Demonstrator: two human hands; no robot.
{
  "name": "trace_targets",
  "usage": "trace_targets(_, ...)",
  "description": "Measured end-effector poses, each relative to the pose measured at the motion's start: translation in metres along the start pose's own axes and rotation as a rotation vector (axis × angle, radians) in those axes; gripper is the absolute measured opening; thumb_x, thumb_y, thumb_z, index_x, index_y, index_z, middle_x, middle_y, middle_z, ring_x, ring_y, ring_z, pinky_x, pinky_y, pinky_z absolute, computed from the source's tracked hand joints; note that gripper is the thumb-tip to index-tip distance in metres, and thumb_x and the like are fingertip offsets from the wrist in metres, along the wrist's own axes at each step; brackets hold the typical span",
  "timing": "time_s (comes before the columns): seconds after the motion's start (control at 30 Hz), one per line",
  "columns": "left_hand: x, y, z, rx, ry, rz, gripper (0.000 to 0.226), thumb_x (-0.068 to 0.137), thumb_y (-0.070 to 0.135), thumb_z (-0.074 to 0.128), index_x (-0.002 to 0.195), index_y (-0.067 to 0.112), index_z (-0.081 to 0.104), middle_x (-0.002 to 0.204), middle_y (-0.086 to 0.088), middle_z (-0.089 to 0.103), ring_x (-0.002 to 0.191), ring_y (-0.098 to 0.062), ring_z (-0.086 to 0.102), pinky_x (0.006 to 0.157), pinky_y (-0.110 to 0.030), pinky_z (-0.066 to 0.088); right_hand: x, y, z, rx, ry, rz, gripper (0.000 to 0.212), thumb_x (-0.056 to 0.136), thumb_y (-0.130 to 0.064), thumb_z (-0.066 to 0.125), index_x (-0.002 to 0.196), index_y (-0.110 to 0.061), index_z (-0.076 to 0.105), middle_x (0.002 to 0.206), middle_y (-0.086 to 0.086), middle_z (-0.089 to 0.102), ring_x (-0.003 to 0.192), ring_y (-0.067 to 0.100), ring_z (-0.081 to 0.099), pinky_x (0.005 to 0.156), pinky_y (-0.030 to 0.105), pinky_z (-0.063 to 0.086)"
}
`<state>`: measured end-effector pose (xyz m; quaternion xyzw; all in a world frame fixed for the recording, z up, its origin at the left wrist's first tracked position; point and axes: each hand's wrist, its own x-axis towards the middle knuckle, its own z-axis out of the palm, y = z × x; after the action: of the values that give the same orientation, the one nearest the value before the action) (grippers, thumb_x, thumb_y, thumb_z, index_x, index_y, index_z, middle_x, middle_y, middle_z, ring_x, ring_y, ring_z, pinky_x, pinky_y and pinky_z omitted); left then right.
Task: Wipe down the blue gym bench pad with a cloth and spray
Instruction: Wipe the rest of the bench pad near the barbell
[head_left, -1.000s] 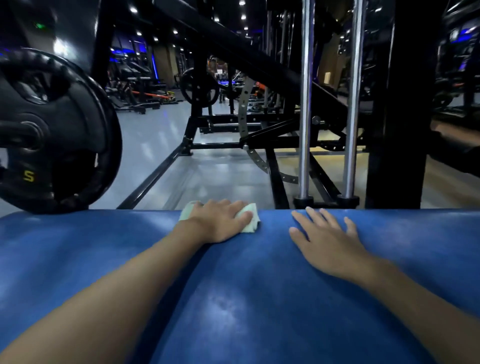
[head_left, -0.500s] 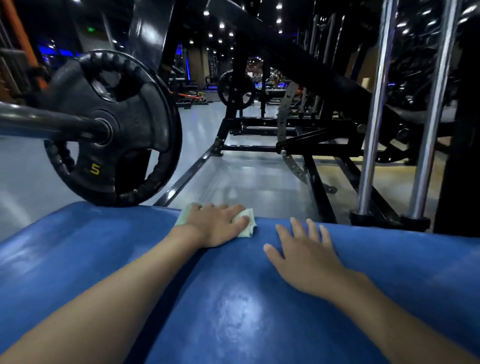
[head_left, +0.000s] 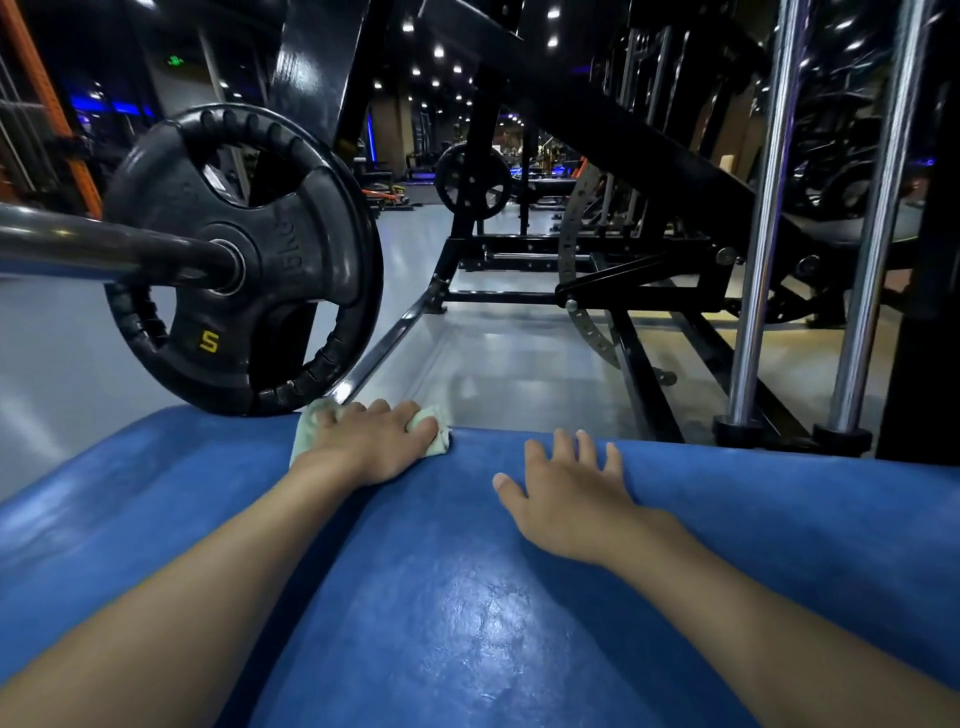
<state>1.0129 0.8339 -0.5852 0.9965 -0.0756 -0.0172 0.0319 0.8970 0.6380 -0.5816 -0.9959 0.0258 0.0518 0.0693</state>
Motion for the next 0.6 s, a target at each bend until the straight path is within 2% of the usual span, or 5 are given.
trace_targets(0.27, -0.022, -0.032, 0.006, -0.027, 0.078, 0.043, 0.057, 0.092, 0.066, 0.022, 0.142, 0.042, 0.032, 0.152, 0.005, 0.035, 0.143, -0.025, 0.026, 0.115, -0.053, 0.015, -0.002, -0.055, 0.005, -0.028, -0.055, -0.159, 0.071, 0.101, -0.057, 0.02, 0.153, -0.008, 0.02, 0.161, 0.026, 0.003, 0.15, 0.037, -0.004, 0.117, 0.059, -0.007)
trace_targets(0.37, -0.036, -0.05, 0.006, -0.053, 0.112, 0.026, 0.054, 0.092, 0.064, 0.026, 0.141, 0.043, 0.031, 0.153, 0.007, 0.032, 0.143, -0.022, 0.026, 0.114, -0.053, 0.017, 0.004, -0.08, 0.008, -0.032, -0.078, -0.164, 0.077, 0.1, -0.061, 0.022, 0.155, -0.008, 0.014, 0.162, 0.026, -0.003, 0.149, 0.04, -0.01, 0.116, 0.062, -0.009)
trace_targets(0.5, -0.052, -0.083, 0.008, -0.006, 0.153, -0.043, 0.058, 0.083, 0.068, 0.023, 0.133, 0.041, 0.037, 0.146, 0.005, 0.04, 0.139, -0.023, 0.034, 0.112, -0.056, 0.023, 0.006, -0.113, 0.013, -0.02, -0.062, -0.264, 0.077, 0.099, -0.063, 0.022, 0.154, -0.01, 0.018, 0.162, 0.025, 0.003, 0.15, 0.036, -0.006, 0.117, 0.062, -0.007)
trace_targets(0.6, -0.057, -0.112, 0.005, -0.035, 0.104, -0.096, 0.066, 0.079, 0.072, 0.019, 0.137, 0.044, 0.035, 0.152, 0.003, 0.036, 0.143, -0.024, 0.028, 0.114, -0.058, 0.017, 0.007, -0.143, 0.018, -0.018, -0.059, -0.344, 0.072, 0.099, -0.062, 0.022, 0.153, -0.016, 0.022, 0.162, 0.023, 0.006, 0.15, 0.035, -0.003, 0.117, 0.061, -0.006)
